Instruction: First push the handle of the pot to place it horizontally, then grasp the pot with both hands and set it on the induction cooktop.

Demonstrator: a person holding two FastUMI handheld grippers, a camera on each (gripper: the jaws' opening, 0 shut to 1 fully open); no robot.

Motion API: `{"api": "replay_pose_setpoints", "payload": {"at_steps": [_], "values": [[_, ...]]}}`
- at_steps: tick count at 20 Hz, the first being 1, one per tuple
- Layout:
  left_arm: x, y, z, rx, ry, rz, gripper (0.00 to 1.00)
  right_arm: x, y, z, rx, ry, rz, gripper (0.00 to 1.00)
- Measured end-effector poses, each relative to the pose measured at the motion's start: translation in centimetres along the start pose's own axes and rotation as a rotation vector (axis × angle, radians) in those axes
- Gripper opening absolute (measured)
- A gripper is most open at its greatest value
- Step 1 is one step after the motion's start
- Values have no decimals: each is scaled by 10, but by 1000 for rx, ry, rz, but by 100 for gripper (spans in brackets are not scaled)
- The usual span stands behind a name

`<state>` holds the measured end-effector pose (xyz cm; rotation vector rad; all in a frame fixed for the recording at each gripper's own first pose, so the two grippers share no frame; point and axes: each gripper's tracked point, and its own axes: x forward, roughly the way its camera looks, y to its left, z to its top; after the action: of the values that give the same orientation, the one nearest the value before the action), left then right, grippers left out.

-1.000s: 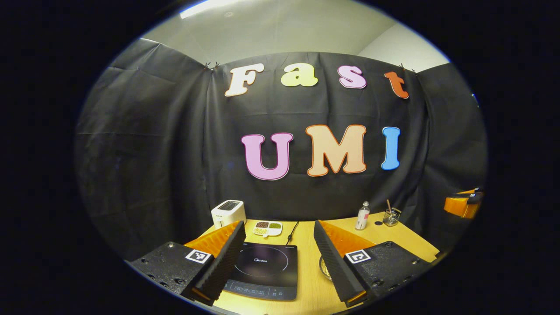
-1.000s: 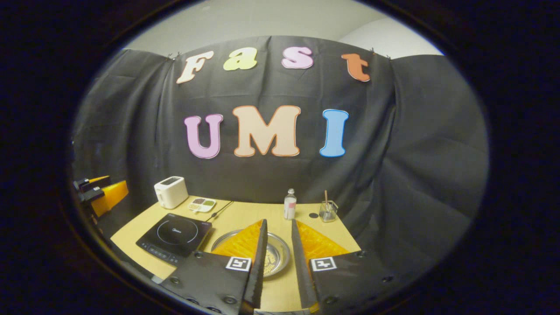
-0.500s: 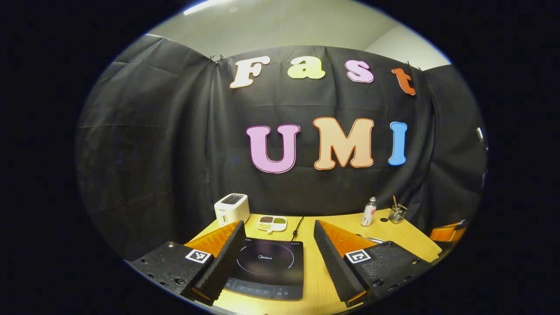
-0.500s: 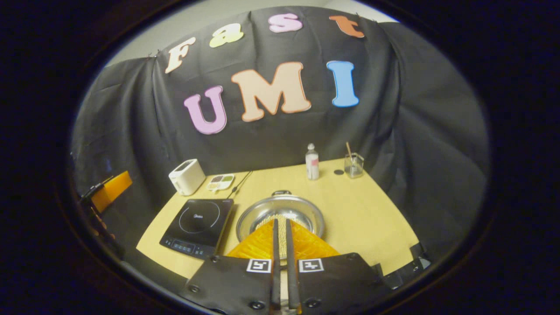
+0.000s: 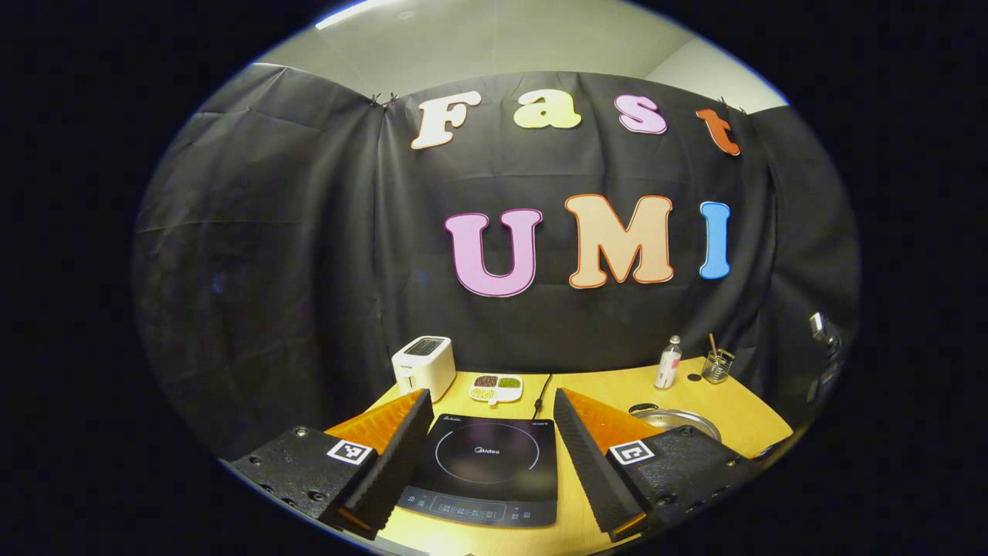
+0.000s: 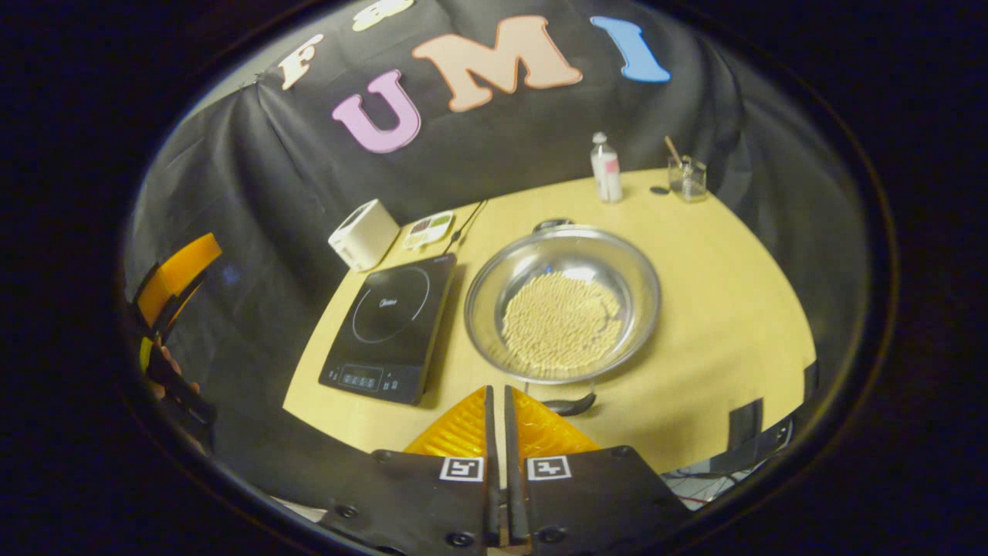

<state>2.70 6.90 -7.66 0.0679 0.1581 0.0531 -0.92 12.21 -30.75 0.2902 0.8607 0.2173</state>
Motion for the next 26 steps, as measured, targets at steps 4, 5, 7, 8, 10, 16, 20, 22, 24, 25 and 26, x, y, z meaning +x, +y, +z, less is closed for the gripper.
{"api": "replay_pose_setpoints", "payload": {"at_steps": [4,5,7,8,10,16,20,22,24,25,26], "values": [[3,-7,-9,-3,31,-17,96,31,-3,-32,25,163,-12,6],[2,-7,-8,-4,33,-20,92,37,-4,-35,32,184,-20,0],[4,-10,-12,-6,42,-22,92,49,-7,-39,61,227,-26,7],[5,-11,-12,-7,46,-22,92,53,-7,-41,77,249,-22,7],[5,-11,-14,-12,54,-19,92,57,-9,-47,100,287,-12,0],[10,-7,-19,-25,77,9,96,72,-15,-55,130,348,-28,7],[14,-6,-25,-44,92,33,96,87,-23,-56,136,365,-42,7],[15,-7,-25,-39,91,33,96,88,-26,-56,148,369,-43,0],[18,-10,-23,-34,86,25,96,88,-28,-53,163,375,-38,12],[20,-11,-23,-33,86,23,96,88,-31,-53,163,374,-44,12],[23,-13,-23,-32,86,20,96,88,-35,-51,164,371,-57,4]]}}
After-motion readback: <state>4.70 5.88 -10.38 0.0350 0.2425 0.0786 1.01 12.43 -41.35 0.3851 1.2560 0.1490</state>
